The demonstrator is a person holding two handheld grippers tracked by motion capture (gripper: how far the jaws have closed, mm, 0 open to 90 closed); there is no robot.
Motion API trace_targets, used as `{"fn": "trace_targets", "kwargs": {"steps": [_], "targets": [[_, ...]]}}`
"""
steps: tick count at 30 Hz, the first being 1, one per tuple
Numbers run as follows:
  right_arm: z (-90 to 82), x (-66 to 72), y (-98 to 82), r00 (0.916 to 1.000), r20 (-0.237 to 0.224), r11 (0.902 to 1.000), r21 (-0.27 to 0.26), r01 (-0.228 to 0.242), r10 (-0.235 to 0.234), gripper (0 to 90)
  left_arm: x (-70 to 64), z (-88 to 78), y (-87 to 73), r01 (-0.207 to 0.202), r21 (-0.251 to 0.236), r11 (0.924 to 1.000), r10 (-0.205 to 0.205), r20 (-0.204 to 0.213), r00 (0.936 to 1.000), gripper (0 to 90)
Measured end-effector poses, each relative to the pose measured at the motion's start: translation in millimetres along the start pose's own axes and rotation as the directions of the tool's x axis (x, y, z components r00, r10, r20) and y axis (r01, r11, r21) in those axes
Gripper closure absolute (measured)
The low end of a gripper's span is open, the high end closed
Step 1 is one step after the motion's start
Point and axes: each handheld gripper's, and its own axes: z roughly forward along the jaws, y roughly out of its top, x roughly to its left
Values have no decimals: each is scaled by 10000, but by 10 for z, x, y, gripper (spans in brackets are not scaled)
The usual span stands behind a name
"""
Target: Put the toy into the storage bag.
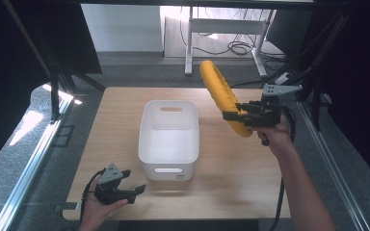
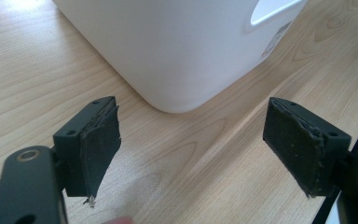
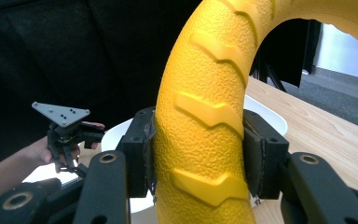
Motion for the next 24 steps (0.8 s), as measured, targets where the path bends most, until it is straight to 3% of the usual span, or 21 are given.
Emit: {"fn": "trace_targets", "kwargs": {"steps": [24], "targets": [[123, 274, 132, 9964, -701, 9979, -471, 448, -481, 521, 1, -5, 2, -35, 16, 10000, 35, 6, 10000, 190]]}}
